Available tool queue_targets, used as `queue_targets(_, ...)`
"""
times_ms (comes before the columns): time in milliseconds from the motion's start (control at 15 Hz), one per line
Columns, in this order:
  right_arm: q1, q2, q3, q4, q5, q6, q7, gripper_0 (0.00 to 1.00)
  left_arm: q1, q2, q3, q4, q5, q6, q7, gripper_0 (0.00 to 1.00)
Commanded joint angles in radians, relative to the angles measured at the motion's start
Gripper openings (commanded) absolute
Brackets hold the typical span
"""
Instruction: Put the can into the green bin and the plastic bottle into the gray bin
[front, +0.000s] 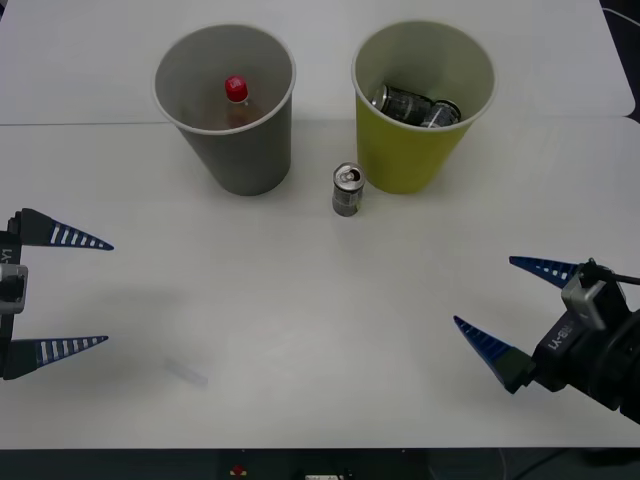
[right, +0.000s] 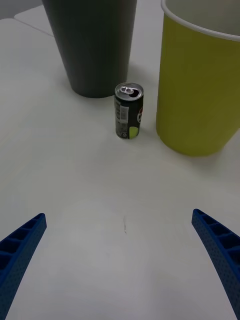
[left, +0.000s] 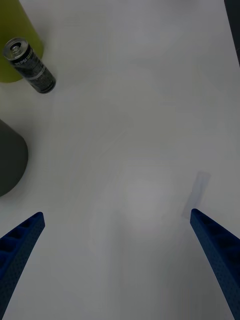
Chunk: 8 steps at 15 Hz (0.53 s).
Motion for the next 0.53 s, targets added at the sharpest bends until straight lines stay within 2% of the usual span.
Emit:
queue_targets(67,-0.120,0.029,0.182,0.000,-0.003,0.163,-0.017,1.00,0.000,0.000,0.000,0.000,0.000,0.000,0.000,1.00)
queue_targets(267,-0.278,0.073,0.402,0.002,0.006,0.381,-0.037,1.00,0.000,0.000,0.000,0.000,0.000,0.000,0.000,1.00)
queue_targets(400,-0.352,0.107,0.499,0.020,0.020,0.474,-0.056,1.00,0.000,0.000,0.000,0.000,0.000,0.000,0.000,1.00)
queue_targets(533,-0.412,0.162,0.568,0.094,0.106,0.523,-0.160,1.00,0.000,0.000,0.000,0.000,0.000,0.000,0.000,1.00)
